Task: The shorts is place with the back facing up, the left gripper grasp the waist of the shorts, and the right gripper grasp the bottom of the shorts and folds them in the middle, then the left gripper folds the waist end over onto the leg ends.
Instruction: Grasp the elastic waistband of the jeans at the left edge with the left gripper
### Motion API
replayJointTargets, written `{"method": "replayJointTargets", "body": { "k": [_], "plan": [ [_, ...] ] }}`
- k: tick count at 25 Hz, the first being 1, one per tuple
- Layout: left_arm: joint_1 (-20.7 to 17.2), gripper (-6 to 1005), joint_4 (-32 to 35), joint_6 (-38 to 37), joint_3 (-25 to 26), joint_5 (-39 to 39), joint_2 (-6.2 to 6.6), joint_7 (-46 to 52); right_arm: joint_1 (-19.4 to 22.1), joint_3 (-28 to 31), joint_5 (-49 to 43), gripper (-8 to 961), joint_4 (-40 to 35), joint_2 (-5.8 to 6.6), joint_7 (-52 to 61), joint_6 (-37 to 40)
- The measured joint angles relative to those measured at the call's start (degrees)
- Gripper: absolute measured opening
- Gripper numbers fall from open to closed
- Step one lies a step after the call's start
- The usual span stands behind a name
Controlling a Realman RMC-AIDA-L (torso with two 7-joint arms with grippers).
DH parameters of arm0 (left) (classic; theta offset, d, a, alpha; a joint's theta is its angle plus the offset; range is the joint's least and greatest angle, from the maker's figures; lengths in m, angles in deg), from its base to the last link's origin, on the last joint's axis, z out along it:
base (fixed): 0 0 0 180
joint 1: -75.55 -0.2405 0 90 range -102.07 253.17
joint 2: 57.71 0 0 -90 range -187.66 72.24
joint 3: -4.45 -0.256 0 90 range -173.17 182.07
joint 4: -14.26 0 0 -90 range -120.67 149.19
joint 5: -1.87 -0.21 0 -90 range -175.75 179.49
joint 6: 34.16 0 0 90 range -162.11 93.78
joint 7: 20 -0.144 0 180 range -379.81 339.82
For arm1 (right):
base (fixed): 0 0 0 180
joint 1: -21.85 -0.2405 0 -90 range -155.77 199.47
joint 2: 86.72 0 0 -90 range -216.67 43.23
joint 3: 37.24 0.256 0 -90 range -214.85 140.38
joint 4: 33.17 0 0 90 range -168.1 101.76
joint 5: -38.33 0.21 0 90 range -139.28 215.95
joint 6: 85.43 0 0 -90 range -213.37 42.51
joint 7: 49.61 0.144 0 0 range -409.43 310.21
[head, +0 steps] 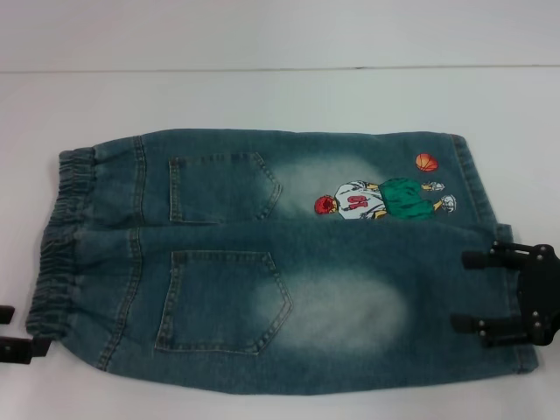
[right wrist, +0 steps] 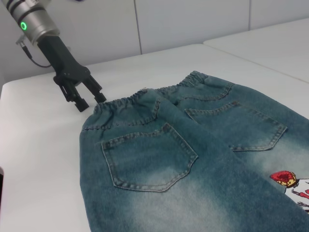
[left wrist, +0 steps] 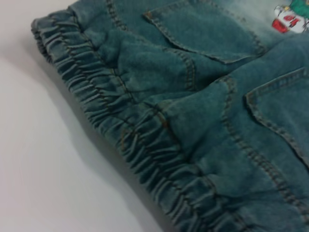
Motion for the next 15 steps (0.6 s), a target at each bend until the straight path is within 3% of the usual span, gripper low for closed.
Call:
{"method": "replayJointTargets", "body": {
  "k": [15],
  "plan": [
    [1.39,852,-0.15,0.84,-1.29,-0.4,-0.14,1.19,-0.2,0.0,-0.01,943,0.24,-0.09,0.17,-0.26]
  ]
}}
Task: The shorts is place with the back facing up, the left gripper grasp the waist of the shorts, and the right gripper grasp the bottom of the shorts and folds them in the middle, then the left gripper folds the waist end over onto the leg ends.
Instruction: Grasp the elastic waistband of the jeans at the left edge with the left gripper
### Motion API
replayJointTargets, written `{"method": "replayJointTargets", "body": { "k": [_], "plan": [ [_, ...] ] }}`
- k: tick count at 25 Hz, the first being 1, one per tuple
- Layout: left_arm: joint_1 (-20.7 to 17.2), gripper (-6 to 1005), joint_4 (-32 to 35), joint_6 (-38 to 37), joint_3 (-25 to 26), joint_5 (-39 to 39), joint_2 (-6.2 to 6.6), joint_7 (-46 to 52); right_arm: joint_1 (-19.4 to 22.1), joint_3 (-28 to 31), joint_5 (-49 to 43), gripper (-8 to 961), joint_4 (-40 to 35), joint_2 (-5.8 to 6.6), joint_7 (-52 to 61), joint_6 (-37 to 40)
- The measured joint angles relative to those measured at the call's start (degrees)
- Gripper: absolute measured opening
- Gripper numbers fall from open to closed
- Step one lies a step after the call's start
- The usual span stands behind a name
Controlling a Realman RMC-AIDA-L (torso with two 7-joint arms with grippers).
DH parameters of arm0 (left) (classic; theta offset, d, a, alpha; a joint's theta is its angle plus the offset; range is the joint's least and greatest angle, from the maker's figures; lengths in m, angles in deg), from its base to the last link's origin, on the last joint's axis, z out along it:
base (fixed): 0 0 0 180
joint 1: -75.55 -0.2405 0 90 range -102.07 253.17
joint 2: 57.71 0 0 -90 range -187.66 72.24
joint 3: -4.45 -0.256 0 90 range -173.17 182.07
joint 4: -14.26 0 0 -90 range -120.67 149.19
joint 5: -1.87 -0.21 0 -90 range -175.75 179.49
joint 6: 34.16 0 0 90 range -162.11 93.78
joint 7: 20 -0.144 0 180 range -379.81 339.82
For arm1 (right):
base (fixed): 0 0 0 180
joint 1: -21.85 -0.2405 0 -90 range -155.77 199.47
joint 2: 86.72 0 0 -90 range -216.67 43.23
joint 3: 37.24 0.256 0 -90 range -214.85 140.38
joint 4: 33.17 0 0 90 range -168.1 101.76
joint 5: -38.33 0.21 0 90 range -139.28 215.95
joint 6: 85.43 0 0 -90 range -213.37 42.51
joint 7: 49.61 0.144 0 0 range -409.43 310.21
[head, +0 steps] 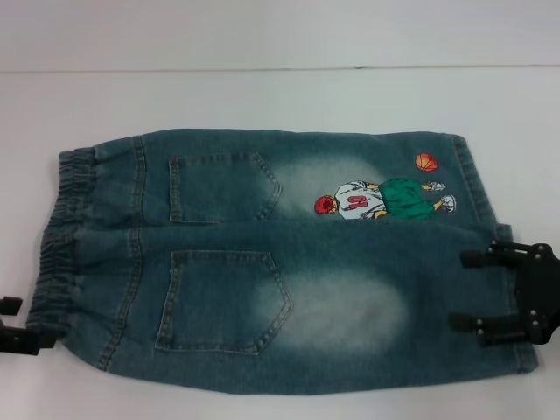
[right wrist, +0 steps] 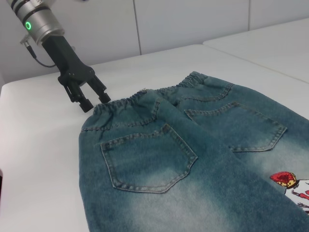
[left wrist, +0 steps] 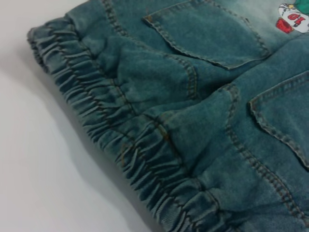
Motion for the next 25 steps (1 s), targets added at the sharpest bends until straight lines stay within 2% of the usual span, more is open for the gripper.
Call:
{"method": "replayJointTargets", "body": {
  "k": [12,17,23,25],
  "plan": [
    [0.34,778,-0.66,0.5,-1.11,-0.05,0.02,-0.1,0.09,0.08,0.0,940,0.05,-0.05,0.35,-0.07],
    [0.81,556,-1.26,0.59,-1.19,-0.28,0.24,0.13,0.26,0.08,0.0,934,0.03,-0.09,0.35,-0.07],
    [1.24,337,-1.44,0.4,-0.33,0.25,0.3,0.16,0.63,0.13,0.35,910,-0.01,-0.05,0.33,0.13],
    [1.31,292,-1.45,0.09,-0.18,0.58,0.3,0.16,0.73,0.27,0.47,902,-0.01,-0.02,0.34,0.33]
  ]
}}
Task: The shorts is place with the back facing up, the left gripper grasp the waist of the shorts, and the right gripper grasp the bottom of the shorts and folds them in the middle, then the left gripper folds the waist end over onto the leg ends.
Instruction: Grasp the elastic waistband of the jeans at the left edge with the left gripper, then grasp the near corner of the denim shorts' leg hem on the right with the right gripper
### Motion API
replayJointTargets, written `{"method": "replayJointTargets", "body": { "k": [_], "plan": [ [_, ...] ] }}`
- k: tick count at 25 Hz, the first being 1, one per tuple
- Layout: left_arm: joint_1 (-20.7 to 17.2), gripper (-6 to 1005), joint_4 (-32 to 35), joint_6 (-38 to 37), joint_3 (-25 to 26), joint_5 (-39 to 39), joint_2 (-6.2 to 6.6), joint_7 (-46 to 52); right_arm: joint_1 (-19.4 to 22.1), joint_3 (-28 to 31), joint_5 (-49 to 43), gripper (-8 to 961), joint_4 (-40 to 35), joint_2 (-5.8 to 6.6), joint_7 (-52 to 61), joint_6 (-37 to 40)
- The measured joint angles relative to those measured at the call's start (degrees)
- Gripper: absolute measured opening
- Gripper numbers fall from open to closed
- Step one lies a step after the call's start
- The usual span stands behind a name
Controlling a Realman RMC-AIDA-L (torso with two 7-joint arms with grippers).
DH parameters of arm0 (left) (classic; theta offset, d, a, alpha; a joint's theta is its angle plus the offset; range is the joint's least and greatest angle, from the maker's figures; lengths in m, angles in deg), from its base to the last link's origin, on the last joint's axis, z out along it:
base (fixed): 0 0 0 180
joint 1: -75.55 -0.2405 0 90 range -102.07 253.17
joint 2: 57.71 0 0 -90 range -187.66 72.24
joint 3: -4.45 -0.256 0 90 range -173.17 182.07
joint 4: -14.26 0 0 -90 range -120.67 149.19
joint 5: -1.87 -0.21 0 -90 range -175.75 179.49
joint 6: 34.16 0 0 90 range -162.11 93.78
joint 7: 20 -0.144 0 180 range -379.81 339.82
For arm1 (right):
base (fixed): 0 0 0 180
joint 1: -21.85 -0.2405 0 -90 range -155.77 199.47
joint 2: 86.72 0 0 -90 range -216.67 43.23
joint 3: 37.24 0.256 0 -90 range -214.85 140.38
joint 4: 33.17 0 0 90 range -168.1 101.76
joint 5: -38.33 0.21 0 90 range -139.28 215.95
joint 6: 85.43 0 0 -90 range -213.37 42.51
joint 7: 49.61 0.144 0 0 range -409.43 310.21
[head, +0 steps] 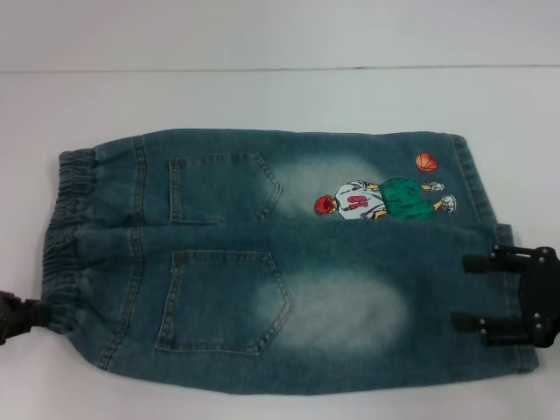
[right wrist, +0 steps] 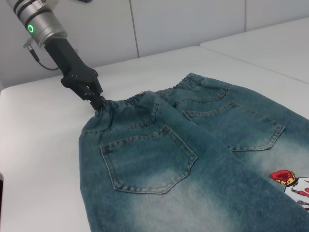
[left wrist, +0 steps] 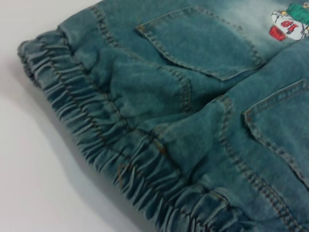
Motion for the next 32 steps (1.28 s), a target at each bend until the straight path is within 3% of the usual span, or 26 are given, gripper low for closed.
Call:
{"method": "replayJointTargets", "body": {
  "k": [6,12,20,32],
  "plan": [
    [0.02,158,0.35,-0.77,0.11,1.84,0.06,-0.11,0.17,3.7,0.01,877,-2.18,0.2,3.94,2.76],
    [0.09,73,0.07,0.81,-0.16,2.1,-0.24,-0.59,-0.44,4.53,-4.8,861,-14.53,0.7,20.62,8.5],
    [0.33,54,0.31,0.93,-0.45,2.13,-0.76,-1.42,-5.28,-2.8,-18.24,862,-19.84,1.56,38.06,13.77],
    [-0.51,53,0.23,1.12,-0.49,1.72,-0.97,-2.04,-9.17,-9.47,-29.37,862,-19.97,0.67,48.36,13.62]
  ]
}}
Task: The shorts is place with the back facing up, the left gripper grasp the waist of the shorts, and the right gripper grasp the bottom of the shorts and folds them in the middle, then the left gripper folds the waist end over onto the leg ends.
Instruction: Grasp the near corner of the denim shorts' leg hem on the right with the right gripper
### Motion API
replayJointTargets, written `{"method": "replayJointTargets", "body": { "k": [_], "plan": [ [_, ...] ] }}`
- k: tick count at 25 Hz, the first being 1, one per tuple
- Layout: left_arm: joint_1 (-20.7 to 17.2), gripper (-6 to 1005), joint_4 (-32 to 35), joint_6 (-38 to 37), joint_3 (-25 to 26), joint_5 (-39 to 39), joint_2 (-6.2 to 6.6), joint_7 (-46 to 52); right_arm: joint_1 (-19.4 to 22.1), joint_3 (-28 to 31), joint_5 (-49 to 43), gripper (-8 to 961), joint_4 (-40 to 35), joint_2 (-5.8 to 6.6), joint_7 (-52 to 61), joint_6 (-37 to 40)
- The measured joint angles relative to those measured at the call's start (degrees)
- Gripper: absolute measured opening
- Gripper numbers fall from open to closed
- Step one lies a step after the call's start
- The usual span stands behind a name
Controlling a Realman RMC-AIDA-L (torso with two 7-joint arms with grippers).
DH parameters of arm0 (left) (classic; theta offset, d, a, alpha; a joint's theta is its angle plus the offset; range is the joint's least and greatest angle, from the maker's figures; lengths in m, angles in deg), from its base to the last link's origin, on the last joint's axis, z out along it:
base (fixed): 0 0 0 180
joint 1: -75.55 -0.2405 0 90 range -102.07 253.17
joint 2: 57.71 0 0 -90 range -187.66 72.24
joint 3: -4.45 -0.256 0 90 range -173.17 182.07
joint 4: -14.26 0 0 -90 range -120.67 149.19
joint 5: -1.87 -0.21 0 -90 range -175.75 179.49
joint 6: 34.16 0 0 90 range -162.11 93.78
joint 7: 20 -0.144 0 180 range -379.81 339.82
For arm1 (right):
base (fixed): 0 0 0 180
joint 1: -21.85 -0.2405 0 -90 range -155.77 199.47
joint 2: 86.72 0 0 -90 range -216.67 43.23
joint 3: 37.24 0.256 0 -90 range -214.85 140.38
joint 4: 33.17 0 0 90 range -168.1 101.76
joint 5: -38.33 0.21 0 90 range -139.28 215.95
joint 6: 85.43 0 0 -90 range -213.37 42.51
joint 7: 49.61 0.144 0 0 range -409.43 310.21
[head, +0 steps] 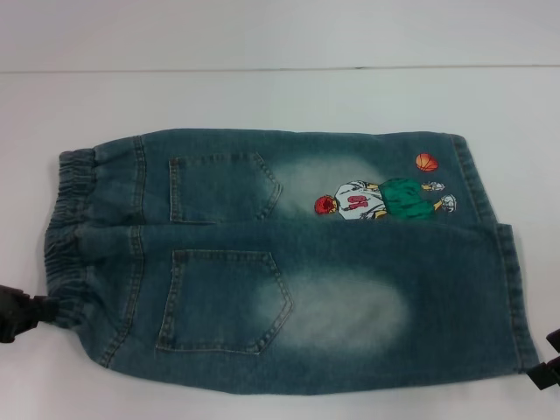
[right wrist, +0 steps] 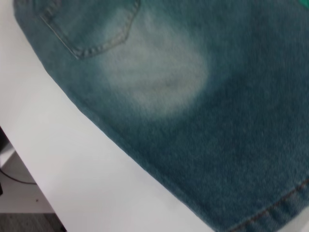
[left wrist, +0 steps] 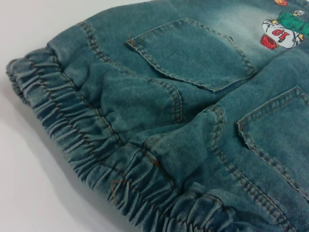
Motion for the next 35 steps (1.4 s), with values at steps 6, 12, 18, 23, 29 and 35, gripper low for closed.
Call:
{"method": "replayJointTargets", "body": {
  "k": [6,12,18,23,29,35],
  "plan": [
    [-0.06,54,-0.05,0.03,0.0,0.21,-0.01,-0.29,-0.52,-2.45,-2.55,863,0.64,-0.32,3.2,-0.45],
    [-0.07,54,-0.08,0.02,0.14,0.34,-0.54,-0.72,-1.19,-3.42,-4.48,865,2.98,-0.45,4.85,-1.13],
    [-0.45,53,-0.1,0.08,0.44,0.39,-1.11,-1.43,-1.24,-3.85,-4.21,865,5.63,-0.53,3.66,-3.9],
    [-0.75,53,0.2,0.11,0.44,0.39,-1.51,-1.49,-1.34,-3.69,-3.17,865,6.54,-0.56,2.05,-5.73],
    [-0.95,54,0.19,0.11,0.44,0.39,-1.79,-1.51,-1.17,-3.54,0.02,866,6.67,-0.44,0.22,-5.35],
    [-1.1,54,0.23,0.11,0.28,0.39,-2.05,-1.42,-1.23,-3.73,0.59,866,6.72,-0.5,-0.54,-5.26]
  ]
}}
